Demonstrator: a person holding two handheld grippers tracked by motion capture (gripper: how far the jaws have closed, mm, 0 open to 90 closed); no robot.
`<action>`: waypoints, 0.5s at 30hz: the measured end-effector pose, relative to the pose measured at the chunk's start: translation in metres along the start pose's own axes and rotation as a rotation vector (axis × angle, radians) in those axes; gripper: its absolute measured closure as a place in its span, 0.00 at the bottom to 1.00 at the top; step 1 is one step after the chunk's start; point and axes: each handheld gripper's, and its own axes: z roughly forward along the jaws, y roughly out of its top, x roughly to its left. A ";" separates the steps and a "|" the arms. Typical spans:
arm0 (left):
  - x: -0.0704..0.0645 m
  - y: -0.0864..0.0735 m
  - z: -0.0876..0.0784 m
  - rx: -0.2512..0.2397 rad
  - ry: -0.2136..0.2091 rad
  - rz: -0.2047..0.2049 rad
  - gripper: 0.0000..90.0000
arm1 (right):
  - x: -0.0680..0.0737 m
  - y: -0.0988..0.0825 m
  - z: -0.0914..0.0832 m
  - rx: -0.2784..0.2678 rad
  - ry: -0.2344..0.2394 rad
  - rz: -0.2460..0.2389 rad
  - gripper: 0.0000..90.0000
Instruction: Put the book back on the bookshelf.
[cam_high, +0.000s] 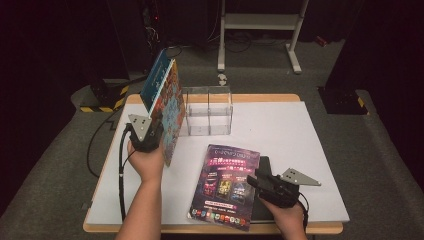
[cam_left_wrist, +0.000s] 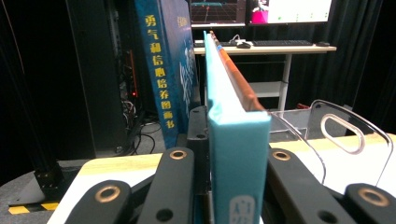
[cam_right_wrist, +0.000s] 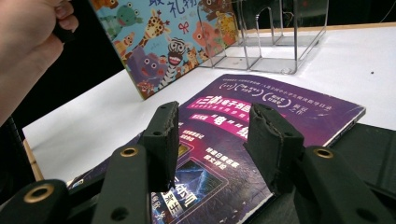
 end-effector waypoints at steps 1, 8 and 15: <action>0.000 0.000 0.001 -0.003 0.002 -0.004 0.88 | 0.000 0.000 0.000 0.002 0.000 -0.001 0.59; 0.003 -0.002 0.004 -0.010 -0.004 -0.023 0.87 | -0.001 0.000 0.000 0.002 0.004 -0.001 0.58; 0.009 -0.001 -0.008 -0.014 -0.039 -0.035 0.71 | -0.003 0.001 0.001 0.021 -0.012 -0.022 0.53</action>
